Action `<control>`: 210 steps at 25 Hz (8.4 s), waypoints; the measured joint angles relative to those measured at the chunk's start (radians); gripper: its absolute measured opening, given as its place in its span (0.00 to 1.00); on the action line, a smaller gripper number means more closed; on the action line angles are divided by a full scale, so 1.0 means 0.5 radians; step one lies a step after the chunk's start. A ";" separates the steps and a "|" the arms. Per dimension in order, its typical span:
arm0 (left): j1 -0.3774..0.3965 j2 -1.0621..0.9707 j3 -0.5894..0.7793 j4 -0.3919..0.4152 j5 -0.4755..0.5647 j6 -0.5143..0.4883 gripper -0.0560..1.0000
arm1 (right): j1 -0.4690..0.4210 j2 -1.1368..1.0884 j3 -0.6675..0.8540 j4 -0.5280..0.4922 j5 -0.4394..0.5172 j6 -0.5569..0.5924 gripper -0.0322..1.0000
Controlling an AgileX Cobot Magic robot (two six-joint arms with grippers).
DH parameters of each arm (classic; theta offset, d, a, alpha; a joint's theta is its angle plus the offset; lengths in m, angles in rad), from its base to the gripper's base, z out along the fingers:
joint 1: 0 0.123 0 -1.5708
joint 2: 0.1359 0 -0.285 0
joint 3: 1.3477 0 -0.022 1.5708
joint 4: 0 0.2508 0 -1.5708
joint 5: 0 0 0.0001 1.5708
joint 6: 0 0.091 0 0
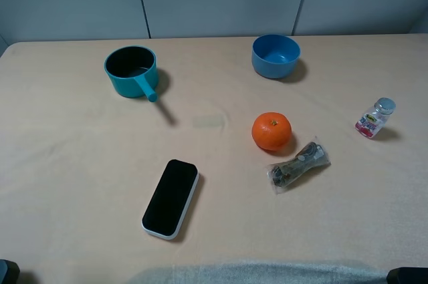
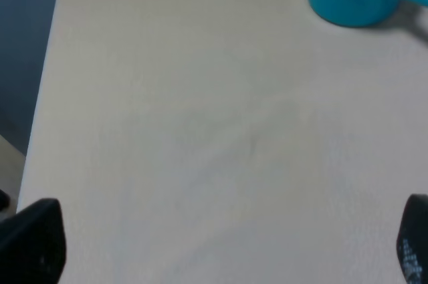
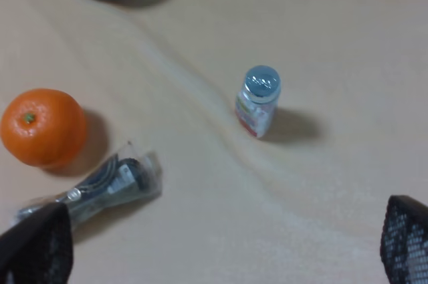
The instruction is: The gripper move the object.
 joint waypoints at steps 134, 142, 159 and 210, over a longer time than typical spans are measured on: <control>0.000 0.000 0.000 0.000 0.000 -0.002 0.99 | -0.203 2.524 -0.626 0.028 -0.423 0.147 0.33; 0.000 0.000 0.000 0.000 0.000 -0.002 0.99 | -0.203 2.347 -0.626 0.028 -0.248 0.147 0.33; 0.000 0.000 0.000 0.000 0.000 -0.002 0.99 | -0.155 2.025 -0.626 0.053 0.101 0.147 0.33; 0.000 0.000 0.000 0.000 0.000 -0.002 0.99 | 1.216 2.938 -2.326 -0.077 0.335 0.352 0.33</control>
